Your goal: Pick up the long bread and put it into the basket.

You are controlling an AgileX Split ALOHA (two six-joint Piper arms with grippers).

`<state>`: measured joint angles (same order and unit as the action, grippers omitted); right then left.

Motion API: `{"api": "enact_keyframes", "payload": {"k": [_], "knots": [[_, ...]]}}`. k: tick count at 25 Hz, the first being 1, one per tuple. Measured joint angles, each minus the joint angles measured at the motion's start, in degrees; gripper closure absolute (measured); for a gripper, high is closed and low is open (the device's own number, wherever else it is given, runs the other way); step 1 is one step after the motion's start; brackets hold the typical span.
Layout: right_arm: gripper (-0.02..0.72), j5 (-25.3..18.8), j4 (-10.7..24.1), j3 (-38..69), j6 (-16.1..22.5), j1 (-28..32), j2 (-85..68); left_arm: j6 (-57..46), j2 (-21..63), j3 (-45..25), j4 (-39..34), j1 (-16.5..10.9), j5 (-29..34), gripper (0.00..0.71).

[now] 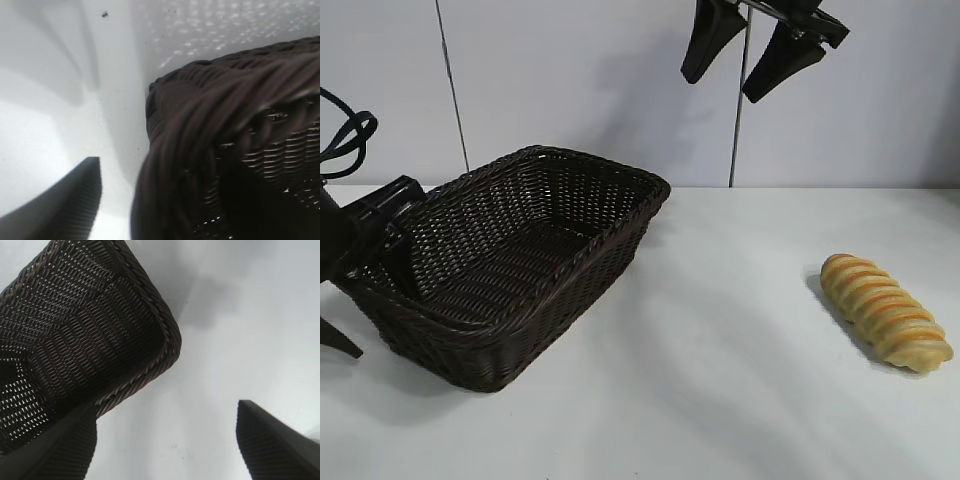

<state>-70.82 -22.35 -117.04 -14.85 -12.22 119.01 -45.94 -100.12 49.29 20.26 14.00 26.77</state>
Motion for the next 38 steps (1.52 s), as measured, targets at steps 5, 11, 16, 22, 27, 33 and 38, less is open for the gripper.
{"api": "enact_keyframes", "payload": {"k": [5,11,16,22,27,33,38], "knots": [[0.146,0.00,0.00,0.00,0.00,0.00,0.00,0.00,0.00,0.00,0.00,0.00,0.20,0.603],[0.146,-0.11,0.00,0.00,0.00,0.00,0.00,0.00,0.00,0.00,0.10,0.00,0.27,0.604],[0.146,-0.11,0.00,0.00,0.00,0.00,0.00,-0.05,0.00,0.00,0.23,0.00,0.49,0.604],[0.146,-0.11,-0.41,0.00,1.34,0.00,0.00,-0.10,0.00,0.00,0.23,0.00,1.01,0.604],[0.146,-0.11,-0.68,0.00,1.49,0.00,0.00,-0.10,0.00,0.00,0.23,0.00,0.96,0.604],[0.146,-0.11,-0.68,0.00,1.53,0.00,0.00,-0.05,0.00,0.00,0.64,0.00,0.65,0.604],[0.146,-0.11,-0.68,0.00,1.53,0.00,0.00,0.00,0.00,0.00,0.70,0.00,0.65,0.604]]}}
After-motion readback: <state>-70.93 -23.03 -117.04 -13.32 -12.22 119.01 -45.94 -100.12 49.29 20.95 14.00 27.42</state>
